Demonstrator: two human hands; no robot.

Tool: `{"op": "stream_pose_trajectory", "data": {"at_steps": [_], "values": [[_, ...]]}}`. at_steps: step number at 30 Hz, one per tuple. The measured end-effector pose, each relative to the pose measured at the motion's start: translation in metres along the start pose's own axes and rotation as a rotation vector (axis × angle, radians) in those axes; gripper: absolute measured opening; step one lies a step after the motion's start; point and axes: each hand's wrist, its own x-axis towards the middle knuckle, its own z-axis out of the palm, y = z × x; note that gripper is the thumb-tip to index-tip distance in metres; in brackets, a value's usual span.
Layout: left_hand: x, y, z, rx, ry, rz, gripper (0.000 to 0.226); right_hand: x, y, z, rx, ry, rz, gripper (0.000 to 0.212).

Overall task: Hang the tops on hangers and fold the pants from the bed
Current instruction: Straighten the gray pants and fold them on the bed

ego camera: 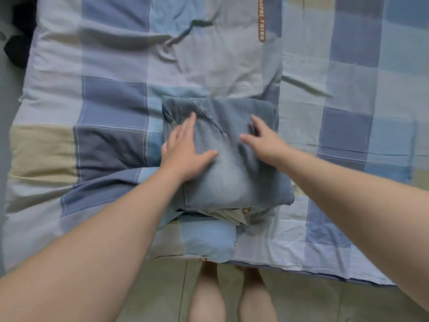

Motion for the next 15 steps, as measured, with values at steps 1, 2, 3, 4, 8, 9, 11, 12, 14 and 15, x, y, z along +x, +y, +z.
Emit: {"op": "stream_pose_trajectory", "data": {"at_steps": [1,2,3,4,8,9,11,12,14,15], "values": [[0.000,-0.007,0.009,0.159,0.007,0.042,0.104,0.000,0.013,0.008,-0.200,-0.052,-0.030,0.074],[-0.001,-0.011,0.016,0.249,0.031,0.075,0.102,-0.001,0.024,0.015,-0.363,-0.070,-0.054,0.075],[-0.004,-0.014,0.022,0.279,0.074,0.087,0.102,-0.003,0.035,0.020,-0.451,-0.064,-0.080,0.075],[-0.008,-0.017,0.028,0.270,0.128,0.074,0.105,-0.007,0.043,0.024,-0.473,-0.039,-0.107,0.076],[-0.024,-0.024,0.046,-0.083,0.283,-0.245,0.127,-0.014,0.068,0.029,-0.364,0.080,-0.085,0.084],[-0.025,-0.025,0.048,-0.190,0.287,-0.319,0.132,-0.015,0.073,0.028,-0.314,0.099,-0.048,0.089],[-0.024,-0.029,0.051,-0.326,0.272,-0.379,0.135,-0.015,0.078,0.025,-0.102,0.134,0.016,0.099],[-0.022,-0.030,0.051,-0.380,0.263,-0.386,0.134,-0.015,0.078,0.024,0.030,0.146,0.026,0.102],[-0.019,-0.032,0.049,-0.492,0.249,-0.413,0.126,-0.014,0.077,0.020,0.224,0.141,0.036,0.098],[-0.016,-0.032,0.046,-0.541,0.237,-0.434,0.118,-0.012,0.076,0.018,0.281,0.132,0.055,0.093]]}}
